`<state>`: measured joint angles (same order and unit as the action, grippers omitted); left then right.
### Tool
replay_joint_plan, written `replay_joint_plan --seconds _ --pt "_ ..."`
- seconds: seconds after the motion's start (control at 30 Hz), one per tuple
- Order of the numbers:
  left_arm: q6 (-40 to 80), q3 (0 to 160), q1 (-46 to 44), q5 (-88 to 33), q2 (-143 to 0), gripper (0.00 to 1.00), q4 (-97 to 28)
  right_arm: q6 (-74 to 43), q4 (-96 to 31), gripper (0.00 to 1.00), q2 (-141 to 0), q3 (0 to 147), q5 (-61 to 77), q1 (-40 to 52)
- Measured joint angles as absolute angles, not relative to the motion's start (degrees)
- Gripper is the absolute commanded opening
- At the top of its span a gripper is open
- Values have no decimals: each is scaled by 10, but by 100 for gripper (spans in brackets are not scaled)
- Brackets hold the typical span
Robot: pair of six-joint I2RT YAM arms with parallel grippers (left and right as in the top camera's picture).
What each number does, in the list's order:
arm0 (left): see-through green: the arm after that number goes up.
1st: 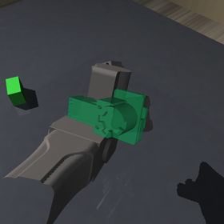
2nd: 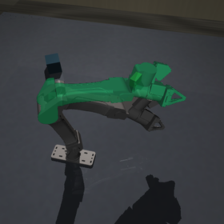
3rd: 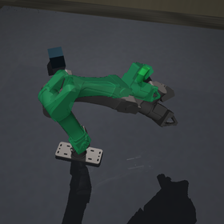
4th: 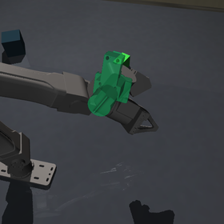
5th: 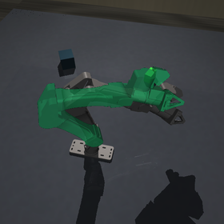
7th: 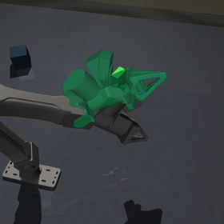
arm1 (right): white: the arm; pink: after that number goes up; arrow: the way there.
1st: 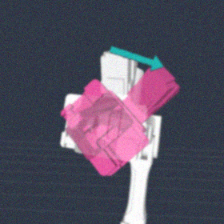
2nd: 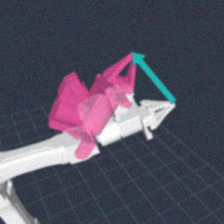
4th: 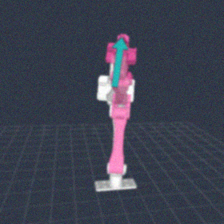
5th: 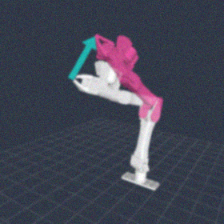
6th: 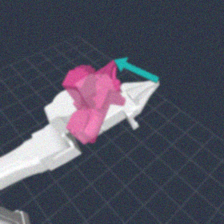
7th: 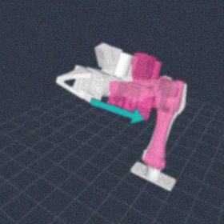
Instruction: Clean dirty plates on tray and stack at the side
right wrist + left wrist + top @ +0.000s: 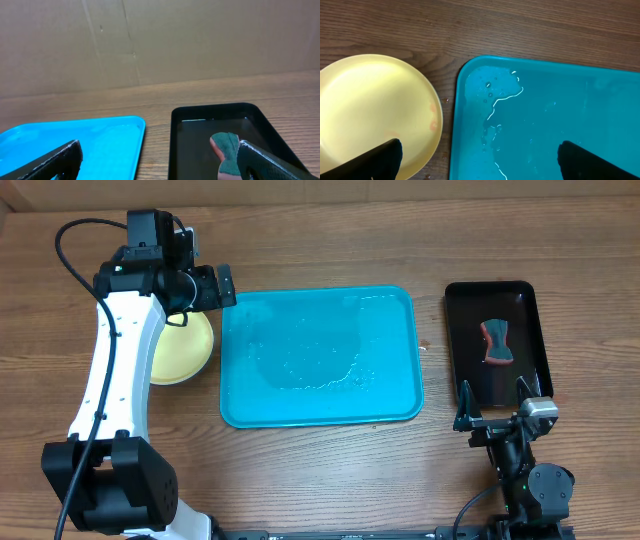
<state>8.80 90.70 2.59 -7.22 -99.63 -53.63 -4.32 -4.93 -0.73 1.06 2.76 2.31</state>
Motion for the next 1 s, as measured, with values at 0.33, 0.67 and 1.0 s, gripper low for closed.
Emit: replay_joint_plan --seconds 0.33,0.67,1.0 --pt "88 907 26 -72 -996 100 -536 -43 -50 100 -7 11 28 23" --pt "88 907 26 -72 -996 100 -538 -45 -49 100 -7 11 28 23" --pt "88 903 26 -46 -953 100 -539 -45 -49 100 -7 11 28 23"
